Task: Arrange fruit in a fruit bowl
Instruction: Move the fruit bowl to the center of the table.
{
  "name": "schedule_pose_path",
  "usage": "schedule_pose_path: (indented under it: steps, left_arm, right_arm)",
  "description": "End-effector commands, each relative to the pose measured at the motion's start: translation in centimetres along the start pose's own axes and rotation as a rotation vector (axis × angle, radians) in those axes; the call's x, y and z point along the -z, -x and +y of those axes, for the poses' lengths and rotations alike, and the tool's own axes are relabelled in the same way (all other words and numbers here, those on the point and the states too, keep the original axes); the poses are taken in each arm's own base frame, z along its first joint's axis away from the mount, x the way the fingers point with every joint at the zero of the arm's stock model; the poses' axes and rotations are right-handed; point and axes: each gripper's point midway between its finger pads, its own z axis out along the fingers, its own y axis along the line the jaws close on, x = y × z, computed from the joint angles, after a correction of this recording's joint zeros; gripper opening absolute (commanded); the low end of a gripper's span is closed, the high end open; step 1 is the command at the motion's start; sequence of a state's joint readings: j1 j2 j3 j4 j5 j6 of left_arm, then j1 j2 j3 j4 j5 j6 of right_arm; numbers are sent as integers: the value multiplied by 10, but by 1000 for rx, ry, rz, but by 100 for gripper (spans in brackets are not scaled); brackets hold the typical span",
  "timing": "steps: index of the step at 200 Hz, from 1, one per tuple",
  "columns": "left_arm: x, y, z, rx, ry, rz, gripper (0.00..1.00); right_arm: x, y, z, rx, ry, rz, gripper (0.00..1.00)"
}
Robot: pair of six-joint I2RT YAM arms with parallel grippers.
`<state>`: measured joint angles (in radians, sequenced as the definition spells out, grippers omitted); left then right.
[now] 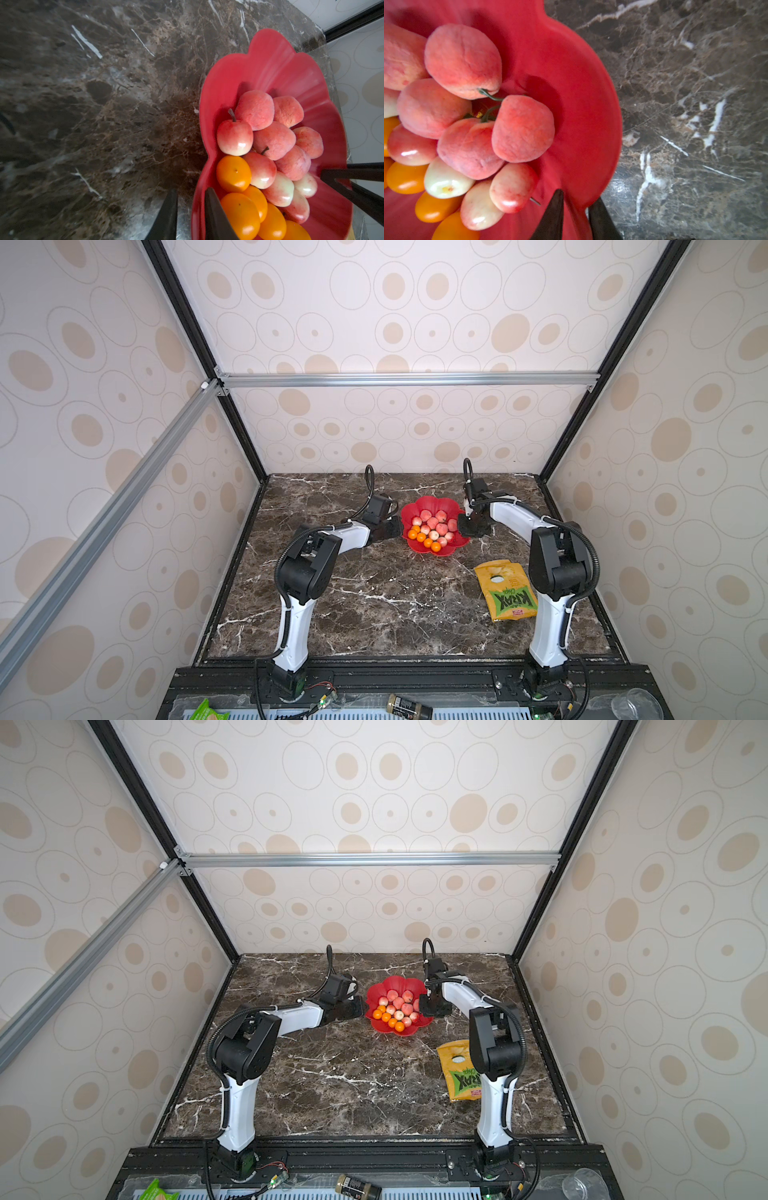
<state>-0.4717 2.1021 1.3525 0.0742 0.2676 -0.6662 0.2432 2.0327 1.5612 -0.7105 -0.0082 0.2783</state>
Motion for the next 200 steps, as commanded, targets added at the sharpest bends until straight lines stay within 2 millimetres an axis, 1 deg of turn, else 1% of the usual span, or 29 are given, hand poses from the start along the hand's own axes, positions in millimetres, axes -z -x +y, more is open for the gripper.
schedule_pose_path:
  steps: [1, 53, 77, 79, 84, 135, 163, 200]
  left_arm:
    - [9, 12, -7, -4, -15, -29, 24]
    - [19, 9, -8, -6, -23, -33, 23]
    - [26, 6, -7, -7, -20, -39, 24]
    - [27, 6, -6, -6, -21, -38, 24]
    - [29, 4, -6, -7, -20, -38, 24]
    - [50, -4, 5, 0, -5, -53, 24]
    - [58, -15, 12, 2, 5, -45, 23]
    - [75, -31, 22, 6, 25, -49, 23]
  right_arm:
    - [-8, -9, 5, 15, 7, 32, 22]
    - [-6, -11, 17, 28, 31, 37, 20]
    - [-6, -12, 18, 23, 39, 41, 20]
    - [-6, -15, 26, 39, 44, 43, 20]
    - [-6, -18, 32, 50, 50, 45, 20]
    - [-4, -27, 50, 77, 70, 55, 20]
    - [-3, -34, 60, 90, 85, 65, 20]
    - [0, -45, 75, 109, 109, 72, 20]
